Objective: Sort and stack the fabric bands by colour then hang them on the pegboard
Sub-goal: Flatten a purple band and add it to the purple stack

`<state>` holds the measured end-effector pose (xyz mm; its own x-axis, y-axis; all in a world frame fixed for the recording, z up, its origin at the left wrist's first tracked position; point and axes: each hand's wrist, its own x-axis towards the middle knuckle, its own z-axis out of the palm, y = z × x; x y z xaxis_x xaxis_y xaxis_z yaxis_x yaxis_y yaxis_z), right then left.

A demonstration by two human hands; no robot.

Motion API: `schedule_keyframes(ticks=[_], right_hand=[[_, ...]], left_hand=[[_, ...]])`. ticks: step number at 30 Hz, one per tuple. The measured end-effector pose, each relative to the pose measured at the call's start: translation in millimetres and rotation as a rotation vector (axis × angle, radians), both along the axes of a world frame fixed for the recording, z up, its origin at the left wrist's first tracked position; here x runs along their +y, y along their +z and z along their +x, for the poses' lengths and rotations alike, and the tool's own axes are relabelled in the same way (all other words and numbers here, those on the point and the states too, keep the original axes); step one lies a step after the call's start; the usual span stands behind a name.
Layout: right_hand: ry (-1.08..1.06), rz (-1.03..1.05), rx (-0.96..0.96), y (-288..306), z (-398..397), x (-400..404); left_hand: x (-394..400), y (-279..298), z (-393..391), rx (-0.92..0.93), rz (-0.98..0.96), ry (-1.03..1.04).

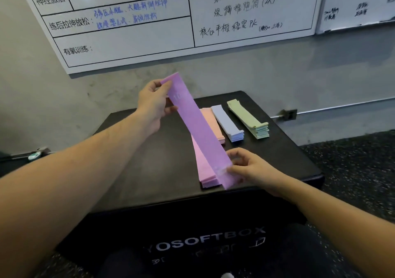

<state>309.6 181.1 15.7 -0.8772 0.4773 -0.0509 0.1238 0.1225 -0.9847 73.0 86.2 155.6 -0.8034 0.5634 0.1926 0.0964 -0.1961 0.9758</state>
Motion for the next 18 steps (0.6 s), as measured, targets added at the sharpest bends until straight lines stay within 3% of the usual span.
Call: schedule_keyframes(ticks=[8,15,18], right_hand=[[-0.151,0.029,0.122,-24,10,15],[0.065,0.166,0.060,-34,12,30],[0.019,0.284,0.057,-47,3,35]], left_hand=[[26,-28,-25,-0.021,-0.060,0.023],[55,-46,-38,-0.022,-0.109,0.038],[67,-56,-44,-0.010,-0.145,0.045]])
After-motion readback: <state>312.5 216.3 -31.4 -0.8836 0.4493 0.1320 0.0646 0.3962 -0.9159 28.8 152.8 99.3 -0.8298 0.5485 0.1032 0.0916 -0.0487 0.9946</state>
